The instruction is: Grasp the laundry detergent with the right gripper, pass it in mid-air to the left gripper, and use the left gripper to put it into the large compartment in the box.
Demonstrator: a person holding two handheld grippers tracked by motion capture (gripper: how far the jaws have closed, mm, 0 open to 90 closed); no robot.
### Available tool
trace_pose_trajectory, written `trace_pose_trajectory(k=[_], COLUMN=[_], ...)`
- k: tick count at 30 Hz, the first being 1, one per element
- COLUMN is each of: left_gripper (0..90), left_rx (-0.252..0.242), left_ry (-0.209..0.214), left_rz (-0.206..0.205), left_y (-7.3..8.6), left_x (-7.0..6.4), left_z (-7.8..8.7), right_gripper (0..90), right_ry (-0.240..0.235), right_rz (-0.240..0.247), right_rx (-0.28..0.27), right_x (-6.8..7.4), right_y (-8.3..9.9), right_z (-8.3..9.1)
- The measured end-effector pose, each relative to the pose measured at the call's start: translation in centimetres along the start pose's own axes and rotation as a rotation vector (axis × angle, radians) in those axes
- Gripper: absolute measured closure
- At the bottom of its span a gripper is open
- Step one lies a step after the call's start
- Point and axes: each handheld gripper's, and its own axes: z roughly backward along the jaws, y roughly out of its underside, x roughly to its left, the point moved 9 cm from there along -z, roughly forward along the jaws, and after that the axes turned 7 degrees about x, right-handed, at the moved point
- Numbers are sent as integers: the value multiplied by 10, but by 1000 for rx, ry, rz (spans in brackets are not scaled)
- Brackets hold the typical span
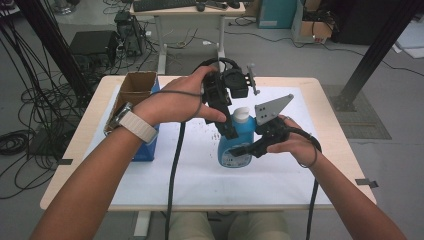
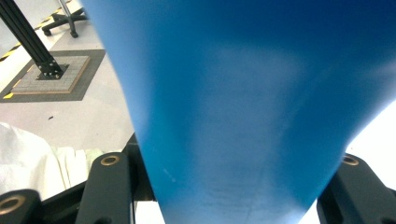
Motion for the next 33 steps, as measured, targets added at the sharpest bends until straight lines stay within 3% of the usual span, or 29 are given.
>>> trace_pose_trajectory(k=[33], left_gripper=[78], left_rx=[-13], left_ry=[-3], left_rz=[-1], left_y=[-2], left_x=[1], left_z=[-3], right_gripper=[428], right_ry=[-6], right_rz=[1], right_rx=[3], right_x=[2], right_y=[-2], right_z=[-2])
